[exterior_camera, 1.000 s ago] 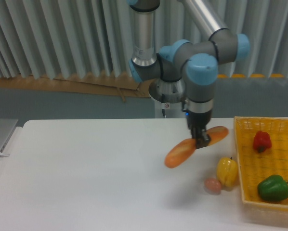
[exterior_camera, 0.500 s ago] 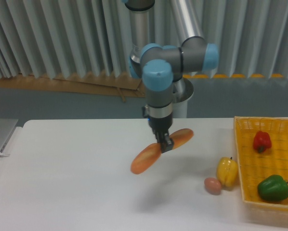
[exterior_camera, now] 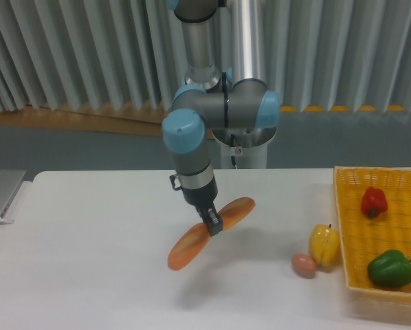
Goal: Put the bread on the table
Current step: 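Lift the bread loaf out of the basket and carry it over the table, then lower the bread loaf onto the table and open the gripper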
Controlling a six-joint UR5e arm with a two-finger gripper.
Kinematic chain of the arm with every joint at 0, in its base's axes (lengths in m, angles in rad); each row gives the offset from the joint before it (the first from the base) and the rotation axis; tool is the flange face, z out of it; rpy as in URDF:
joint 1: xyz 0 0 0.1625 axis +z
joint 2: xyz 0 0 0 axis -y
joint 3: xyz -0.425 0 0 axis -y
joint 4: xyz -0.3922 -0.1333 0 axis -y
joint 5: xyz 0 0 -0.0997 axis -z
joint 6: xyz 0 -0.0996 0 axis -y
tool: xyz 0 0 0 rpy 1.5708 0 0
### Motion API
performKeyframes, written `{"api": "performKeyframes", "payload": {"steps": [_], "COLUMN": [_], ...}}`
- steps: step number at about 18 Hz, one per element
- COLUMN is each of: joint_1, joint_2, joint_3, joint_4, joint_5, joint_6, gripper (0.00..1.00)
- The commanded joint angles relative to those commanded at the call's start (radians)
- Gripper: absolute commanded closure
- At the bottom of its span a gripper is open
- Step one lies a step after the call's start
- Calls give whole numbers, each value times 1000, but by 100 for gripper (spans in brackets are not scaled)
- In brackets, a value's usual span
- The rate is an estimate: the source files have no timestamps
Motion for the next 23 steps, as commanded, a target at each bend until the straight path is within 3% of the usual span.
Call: {"api": "performKeyframes", "payload": {"steps": [6, 8, 10, 11, 23], "joint_1": [-11, -11, -11, -11, -8], "joint_2": [-29, -32, -34, -34, -26], "joint_3": [3, 3, 3, 3, 17], "joint_4": [26, 34, 38, 40, 42], "joint_5": [0, 0, 0, 0, -3], "joint_6": [-8, -8, -6, -5, 43], "gripper": [63, 56, 36, 2, 0]}}
